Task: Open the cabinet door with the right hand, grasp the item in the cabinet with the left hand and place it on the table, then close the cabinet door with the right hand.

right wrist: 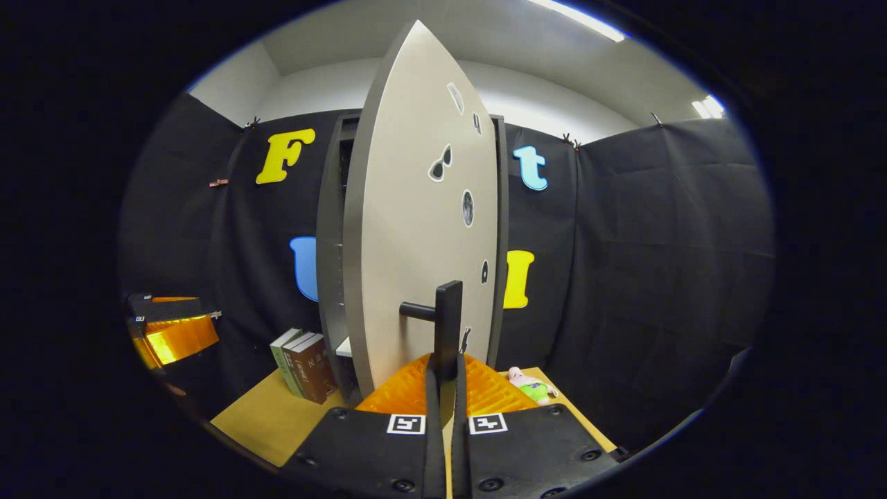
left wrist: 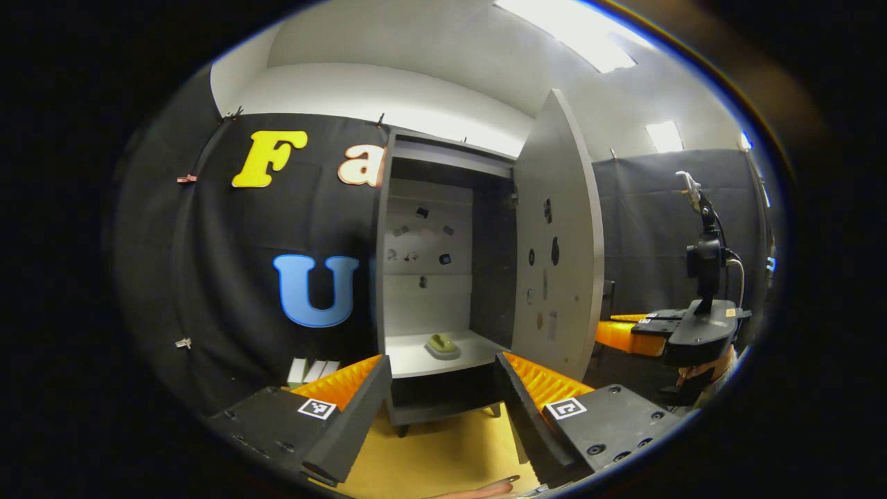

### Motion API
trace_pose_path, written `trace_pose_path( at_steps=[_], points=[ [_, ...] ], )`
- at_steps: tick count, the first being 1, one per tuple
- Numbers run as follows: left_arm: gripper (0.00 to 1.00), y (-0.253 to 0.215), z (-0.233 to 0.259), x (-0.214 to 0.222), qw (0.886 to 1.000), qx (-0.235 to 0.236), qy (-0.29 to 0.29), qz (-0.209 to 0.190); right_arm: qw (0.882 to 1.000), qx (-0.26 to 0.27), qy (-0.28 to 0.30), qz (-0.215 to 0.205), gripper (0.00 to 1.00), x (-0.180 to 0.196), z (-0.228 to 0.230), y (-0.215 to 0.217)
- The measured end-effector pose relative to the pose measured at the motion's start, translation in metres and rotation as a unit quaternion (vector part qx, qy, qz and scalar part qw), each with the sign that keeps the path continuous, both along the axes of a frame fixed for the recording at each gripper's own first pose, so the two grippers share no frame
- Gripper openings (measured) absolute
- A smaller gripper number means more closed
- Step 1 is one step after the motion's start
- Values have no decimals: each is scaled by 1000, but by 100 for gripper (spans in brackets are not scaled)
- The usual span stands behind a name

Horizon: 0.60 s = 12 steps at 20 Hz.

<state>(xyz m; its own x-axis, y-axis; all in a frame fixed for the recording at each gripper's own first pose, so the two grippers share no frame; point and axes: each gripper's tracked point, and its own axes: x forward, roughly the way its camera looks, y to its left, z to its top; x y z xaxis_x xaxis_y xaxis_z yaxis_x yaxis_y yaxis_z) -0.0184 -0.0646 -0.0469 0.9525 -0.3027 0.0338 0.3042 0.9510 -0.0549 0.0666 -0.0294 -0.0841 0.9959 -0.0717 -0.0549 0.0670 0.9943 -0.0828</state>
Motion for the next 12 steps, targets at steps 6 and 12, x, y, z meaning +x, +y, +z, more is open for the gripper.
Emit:
trace_pose_path(
  at_steps=[6,12],
  points=[
    [94,-53,-10,35,1000,-5,20,8,999,21,3,28,7,-15,3,-58],
    [94,-68,-23,85,996,-21,57,67,999,19,-3,35,7,-17,8,-117]
  ],
)
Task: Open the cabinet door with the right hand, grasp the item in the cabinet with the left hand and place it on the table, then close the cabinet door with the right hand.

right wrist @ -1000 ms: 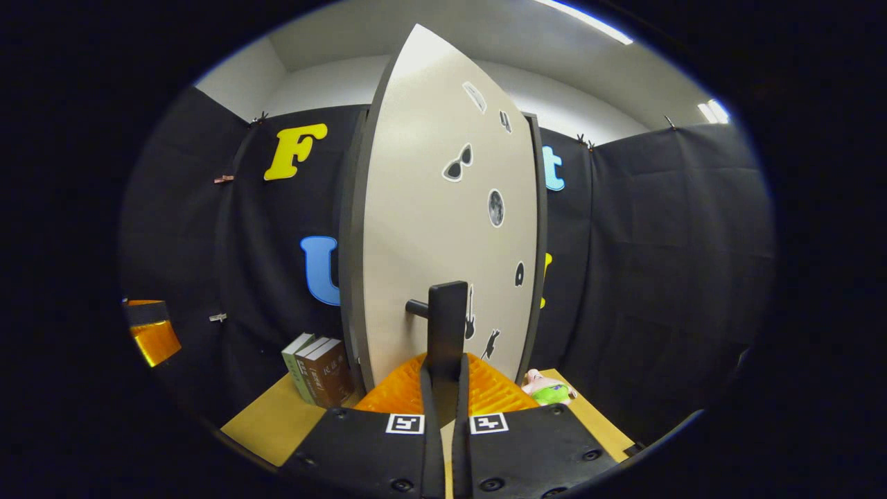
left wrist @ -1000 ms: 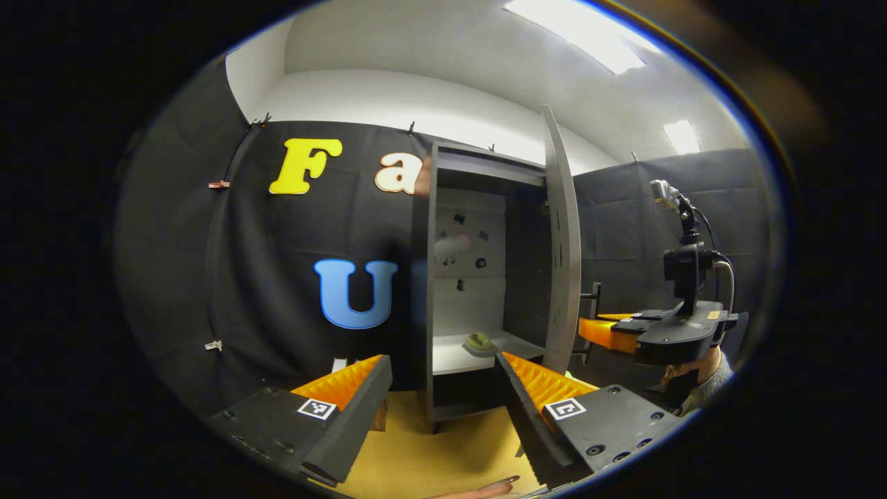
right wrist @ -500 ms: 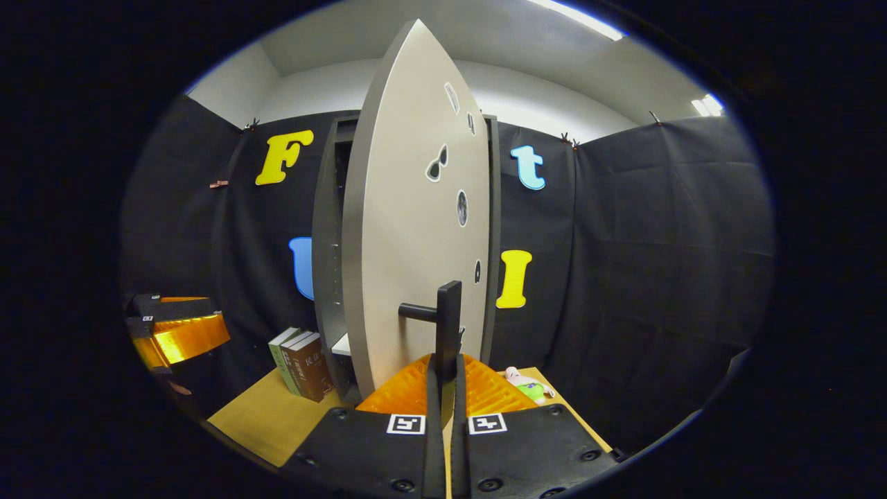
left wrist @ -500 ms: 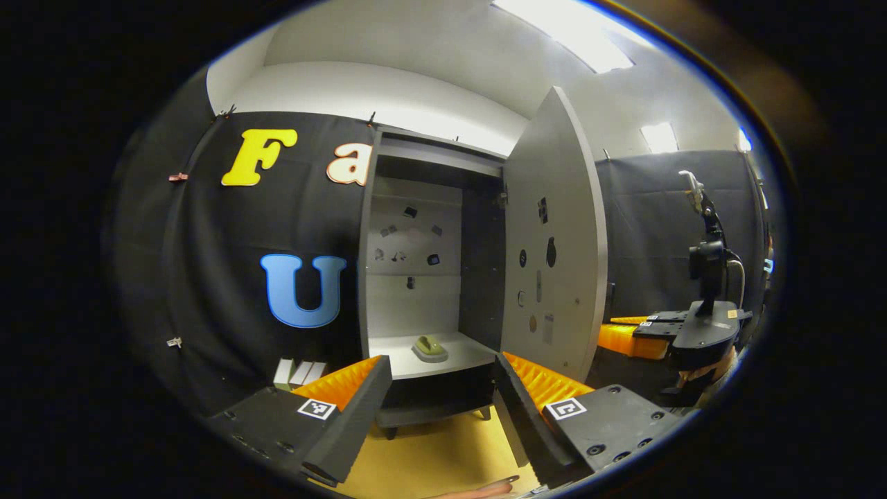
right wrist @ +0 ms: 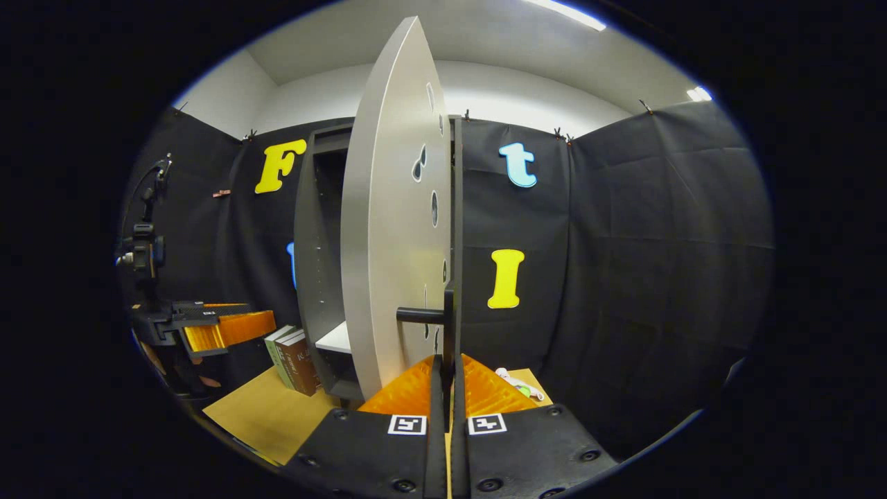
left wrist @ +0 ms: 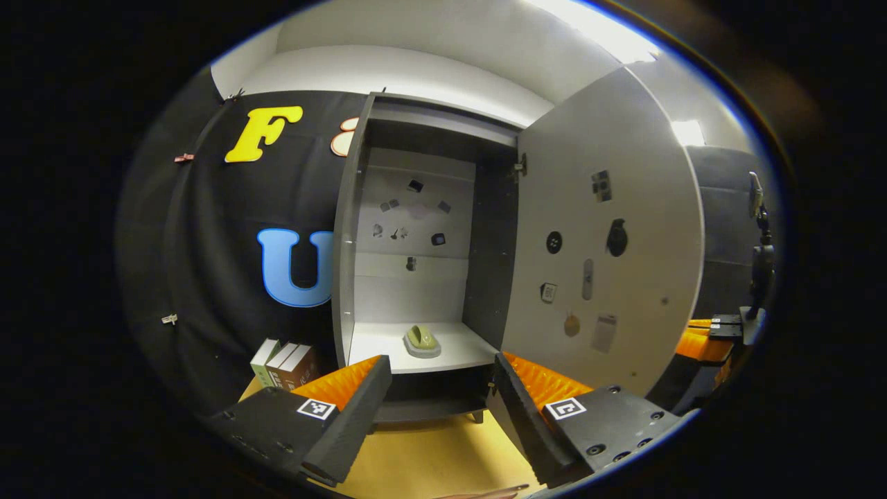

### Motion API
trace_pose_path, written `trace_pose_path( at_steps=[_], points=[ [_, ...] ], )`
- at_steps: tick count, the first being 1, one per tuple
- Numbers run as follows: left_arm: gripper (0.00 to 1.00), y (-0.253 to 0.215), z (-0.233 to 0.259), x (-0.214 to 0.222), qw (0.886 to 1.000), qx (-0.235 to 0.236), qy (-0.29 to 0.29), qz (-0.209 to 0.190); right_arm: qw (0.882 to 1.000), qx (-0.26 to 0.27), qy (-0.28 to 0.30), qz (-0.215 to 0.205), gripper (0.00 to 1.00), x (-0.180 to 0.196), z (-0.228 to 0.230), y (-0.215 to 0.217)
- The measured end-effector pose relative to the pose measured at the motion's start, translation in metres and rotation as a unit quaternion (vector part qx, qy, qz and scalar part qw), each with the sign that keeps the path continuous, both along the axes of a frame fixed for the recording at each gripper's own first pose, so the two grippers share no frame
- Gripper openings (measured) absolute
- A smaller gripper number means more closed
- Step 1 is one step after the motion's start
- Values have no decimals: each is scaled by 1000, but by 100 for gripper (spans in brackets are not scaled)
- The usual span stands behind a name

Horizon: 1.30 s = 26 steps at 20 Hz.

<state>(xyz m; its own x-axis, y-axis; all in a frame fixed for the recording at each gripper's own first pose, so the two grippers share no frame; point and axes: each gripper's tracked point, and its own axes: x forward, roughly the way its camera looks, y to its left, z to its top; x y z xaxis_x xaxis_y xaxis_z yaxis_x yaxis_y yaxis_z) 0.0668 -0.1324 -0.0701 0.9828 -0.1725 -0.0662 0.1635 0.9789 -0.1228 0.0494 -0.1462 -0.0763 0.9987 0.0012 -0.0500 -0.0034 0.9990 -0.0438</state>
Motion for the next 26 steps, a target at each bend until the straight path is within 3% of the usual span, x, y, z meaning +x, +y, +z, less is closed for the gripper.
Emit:
trace_pose_path(
  at_steps=[4,9,13,15,17,18,19,20,21,22,24,26],
  points=[
    [94,-14,1,27,1000,0,8,23,1000,-1,-10,15,5,4,0,-28],
    [94,-23,2,55,999,28,9,45,996,31,-17,82,7,2,-2,-24],
    [92,-39,-14,86,999,5,37,10,992,54,-9,116,11,-11,-7,-24],
    [94,-36,-17,101,999,2,52,3,992,52,-8,112,14,-25,-9,-38],
    [94,-31,-10,120,999,8,42,5,996,34,-22,76,33,-31,-11,-67],
    [94,-30,-7,128,999,13,35,9,998,28,-21,51,55,-30,-17,-86],
    [89,-31,-5,138,999,19,29,10,1000,22,-10,19,62,-27,-29,-108],
    [93,-33,-3,148,999,26,26,8,1000,17,3,-4,80,-25,-39,-127],
    [87,-36,-4,158,999,33,25,7,1000,13,13,-23,96,-20,-48,-142],
    [92,-38,-5,168,999,38,26,11,999,10,19,-39,99,-17,-54,-156],
    [88,-44,-15,187,998,49,40,15,998,9,31,-49,99,-9,-68,-175],
    [90,-44,-21,209,996,69,50,19,997,15,49,-58,98,-1,-82,-191]
  ],
)
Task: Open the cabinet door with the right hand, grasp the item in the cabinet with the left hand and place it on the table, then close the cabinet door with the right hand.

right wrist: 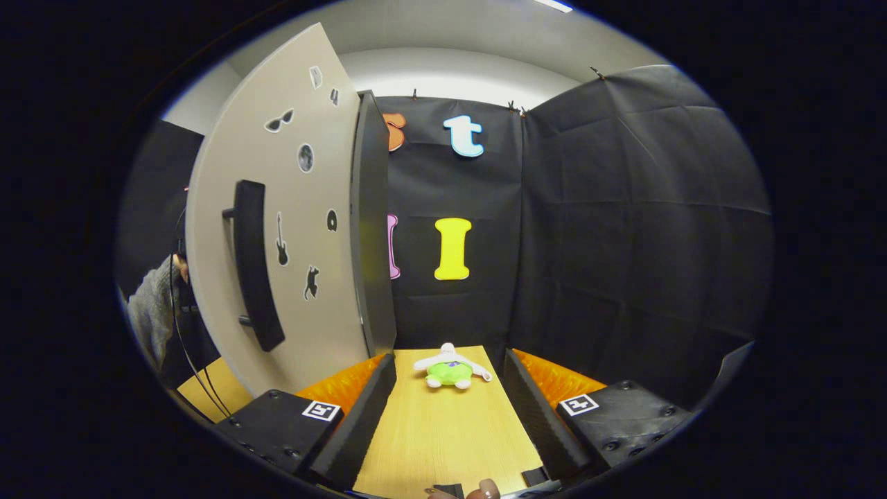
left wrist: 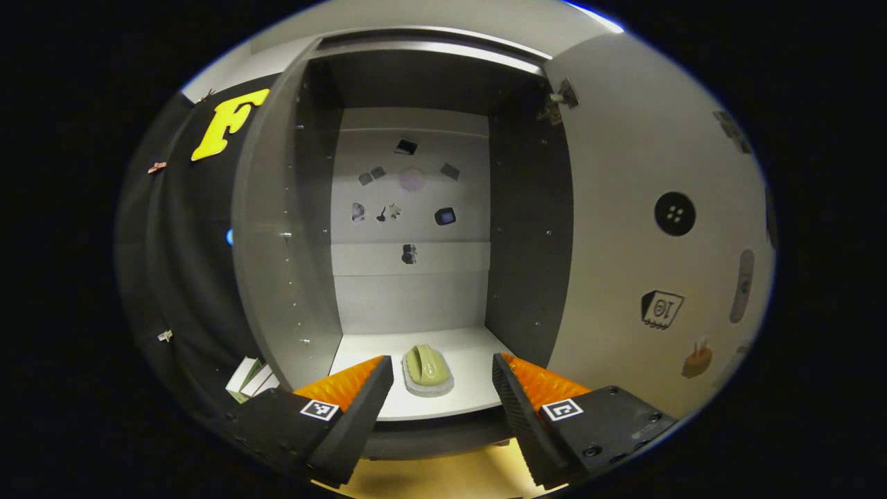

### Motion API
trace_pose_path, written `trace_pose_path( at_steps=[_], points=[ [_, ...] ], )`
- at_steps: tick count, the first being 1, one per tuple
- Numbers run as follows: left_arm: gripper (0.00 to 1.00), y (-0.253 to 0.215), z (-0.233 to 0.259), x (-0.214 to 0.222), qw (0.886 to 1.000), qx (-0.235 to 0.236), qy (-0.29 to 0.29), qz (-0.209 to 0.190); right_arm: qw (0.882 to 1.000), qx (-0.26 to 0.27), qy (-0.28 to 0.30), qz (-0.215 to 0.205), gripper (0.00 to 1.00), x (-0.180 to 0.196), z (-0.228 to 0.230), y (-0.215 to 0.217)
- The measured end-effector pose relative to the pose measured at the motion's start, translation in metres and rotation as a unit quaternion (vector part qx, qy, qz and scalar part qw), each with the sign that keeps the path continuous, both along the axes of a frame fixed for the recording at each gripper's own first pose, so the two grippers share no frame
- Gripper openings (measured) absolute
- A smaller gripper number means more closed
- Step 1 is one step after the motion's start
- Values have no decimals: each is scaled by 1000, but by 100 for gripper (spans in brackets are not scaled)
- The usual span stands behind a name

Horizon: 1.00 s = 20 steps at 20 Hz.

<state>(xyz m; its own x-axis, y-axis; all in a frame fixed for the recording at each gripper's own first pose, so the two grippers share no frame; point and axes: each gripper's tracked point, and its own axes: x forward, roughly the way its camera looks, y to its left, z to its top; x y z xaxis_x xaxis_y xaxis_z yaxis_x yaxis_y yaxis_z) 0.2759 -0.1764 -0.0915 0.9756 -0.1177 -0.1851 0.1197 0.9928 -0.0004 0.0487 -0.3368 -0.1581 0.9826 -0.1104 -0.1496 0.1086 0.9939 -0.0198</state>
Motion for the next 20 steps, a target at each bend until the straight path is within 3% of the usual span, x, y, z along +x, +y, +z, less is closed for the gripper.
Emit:
trace_pose_path(
  at_steps=[4,9,15,18,20],
  points=[
    [89,-4,-6,46,1000,4,27,0,999,5,30,-16,99,16,-24,-22],
    [86,-19,-24,97,998,18,52,-35,998,20,52,-40,99,41,-49,-47],
    [83,-8,-64,138,995,-15,101,-5,996,32,74,-33,99,62,-68,-46],
    [75,1,-91,148,990,-40,133,18,995,34,91,-37,99,63,-79,-49],
    [65,3,-105,151,987,-52,153,21,994,35,92,-40,99,65,-81,-52]
  ],
)
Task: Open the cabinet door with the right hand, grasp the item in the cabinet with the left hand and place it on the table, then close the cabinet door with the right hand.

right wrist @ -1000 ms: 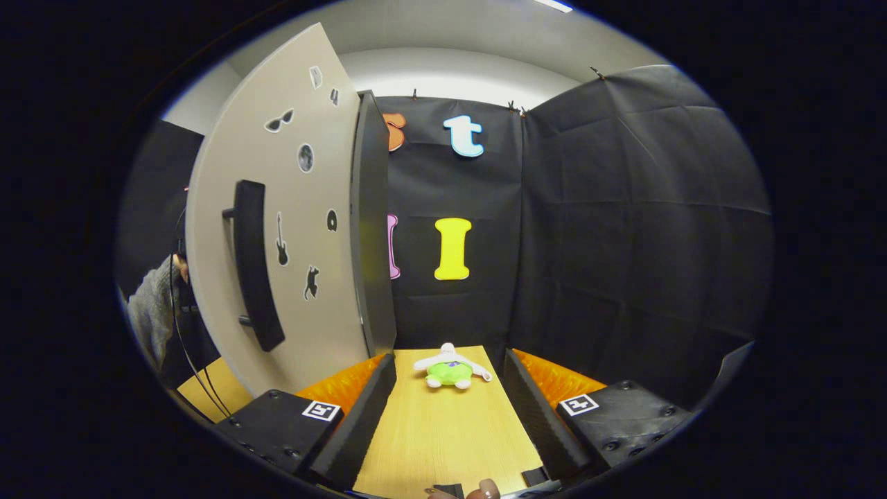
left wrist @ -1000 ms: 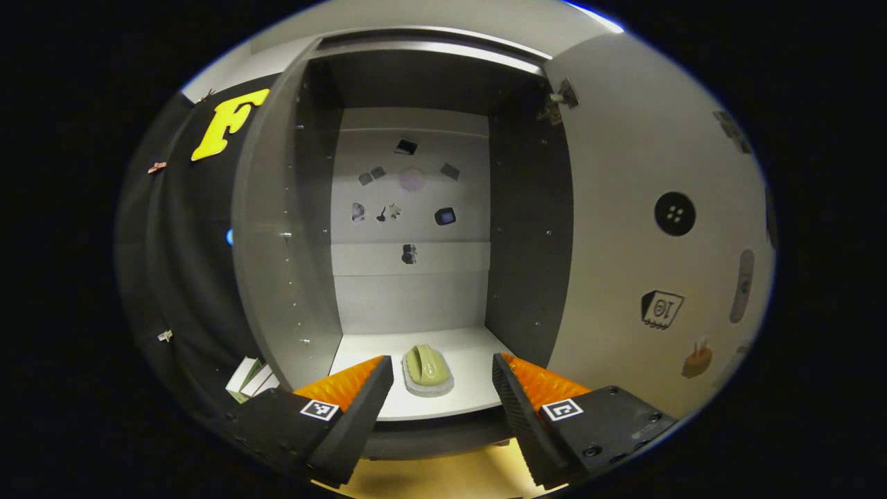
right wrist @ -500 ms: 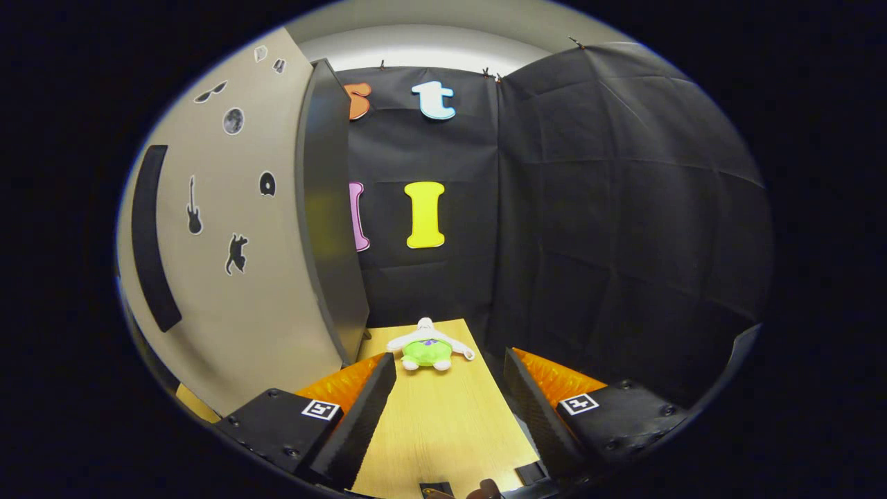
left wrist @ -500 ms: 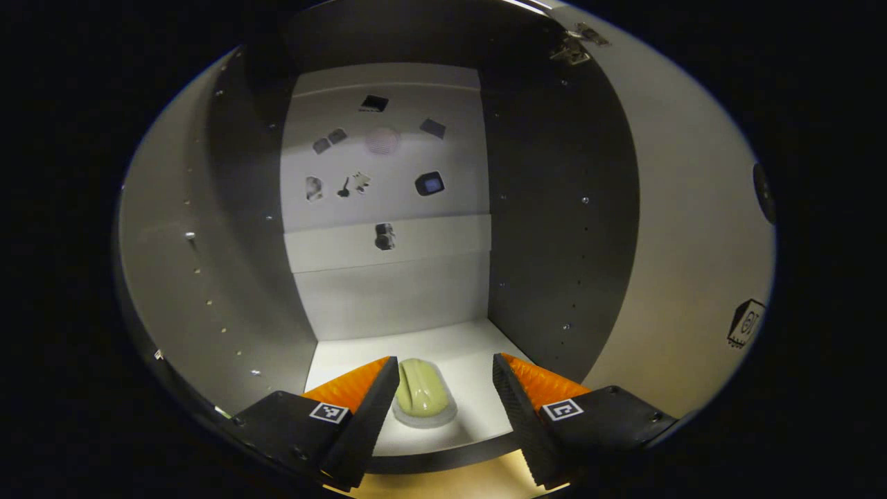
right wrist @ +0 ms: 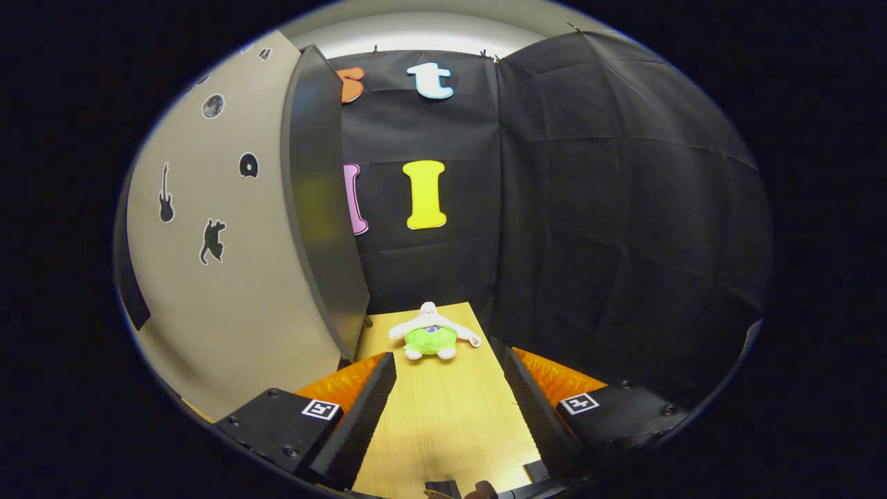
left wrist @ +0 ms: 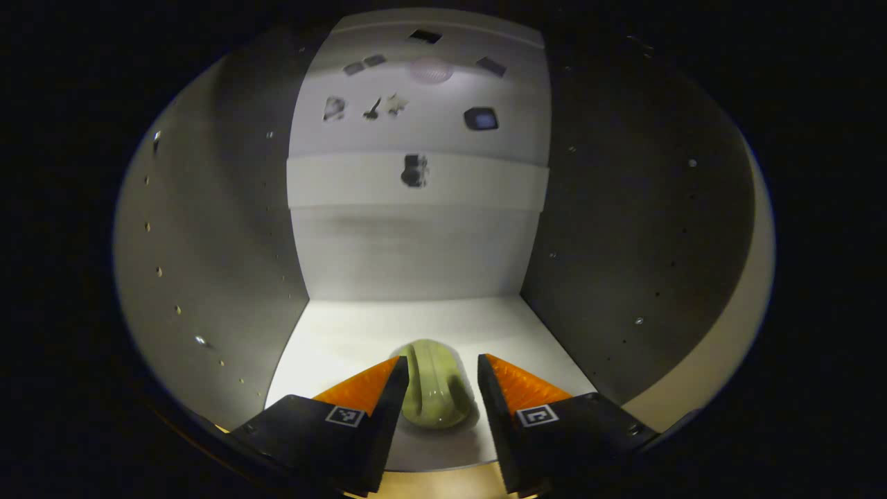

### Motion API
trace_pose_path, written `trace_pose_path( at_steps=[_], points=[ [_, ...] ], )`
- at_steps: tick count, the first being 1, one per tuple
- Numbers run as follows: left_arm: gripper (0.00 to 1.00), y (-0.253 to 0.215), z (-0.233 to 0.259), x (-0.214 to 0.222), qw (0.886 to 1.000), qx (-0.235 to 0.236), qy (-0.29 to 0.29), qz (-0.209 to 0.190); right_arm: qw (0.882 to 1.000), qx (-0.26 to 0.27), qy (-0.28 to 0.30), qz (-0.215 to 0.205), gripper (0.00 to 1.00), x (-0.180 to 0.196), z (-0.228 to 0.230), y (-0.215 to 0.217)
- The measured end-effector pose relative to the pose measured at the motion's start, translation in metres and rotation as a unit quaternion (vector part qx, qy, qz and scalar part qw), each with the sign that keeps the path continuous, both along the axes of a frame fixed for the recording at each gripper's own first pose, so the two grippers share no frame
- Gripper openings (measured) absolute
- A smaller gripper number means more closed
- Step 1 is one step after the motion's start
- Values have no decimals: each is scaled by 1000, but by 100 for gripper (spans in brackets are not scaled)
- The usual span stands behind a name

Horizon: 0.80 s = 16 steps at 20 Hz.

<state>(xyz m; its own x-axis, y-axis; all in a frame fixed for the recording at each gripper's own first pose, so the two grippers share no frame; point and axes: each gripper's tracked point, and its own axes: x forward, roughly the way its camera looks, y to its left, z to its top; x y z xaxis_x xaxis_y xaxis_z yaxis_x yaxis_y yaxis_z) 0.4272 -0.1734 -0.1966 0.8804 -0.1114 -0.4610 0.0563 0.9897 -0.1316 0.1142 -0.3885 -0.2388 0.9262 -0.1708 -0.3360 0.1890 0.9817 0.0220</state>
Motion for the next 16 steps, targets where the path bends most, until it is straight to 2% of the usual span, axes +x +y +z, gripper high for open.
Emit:
trace_pose_path(
  at_steps=[1,6,10,13,16],
  points=[
    [61,1,-6,5,1000,1,6,4,1000,0,3,-2,99,2,-1,-1],
    [59,4,-24,15,999,24,28,9,1000,-8,15,0,99,5,-10,1],
    [31,9,-25,18,999,42,28,18,1000,-5,21,-2,99,6,-15,2],
    [24,12,-26,14,998,48,33,24,1000,-4,18,-3,99,4,-13,4],
    [23,14,-22,3,998,44,38,36,1000,-3,17,-2,99,-2,-12,7]
  ],
)
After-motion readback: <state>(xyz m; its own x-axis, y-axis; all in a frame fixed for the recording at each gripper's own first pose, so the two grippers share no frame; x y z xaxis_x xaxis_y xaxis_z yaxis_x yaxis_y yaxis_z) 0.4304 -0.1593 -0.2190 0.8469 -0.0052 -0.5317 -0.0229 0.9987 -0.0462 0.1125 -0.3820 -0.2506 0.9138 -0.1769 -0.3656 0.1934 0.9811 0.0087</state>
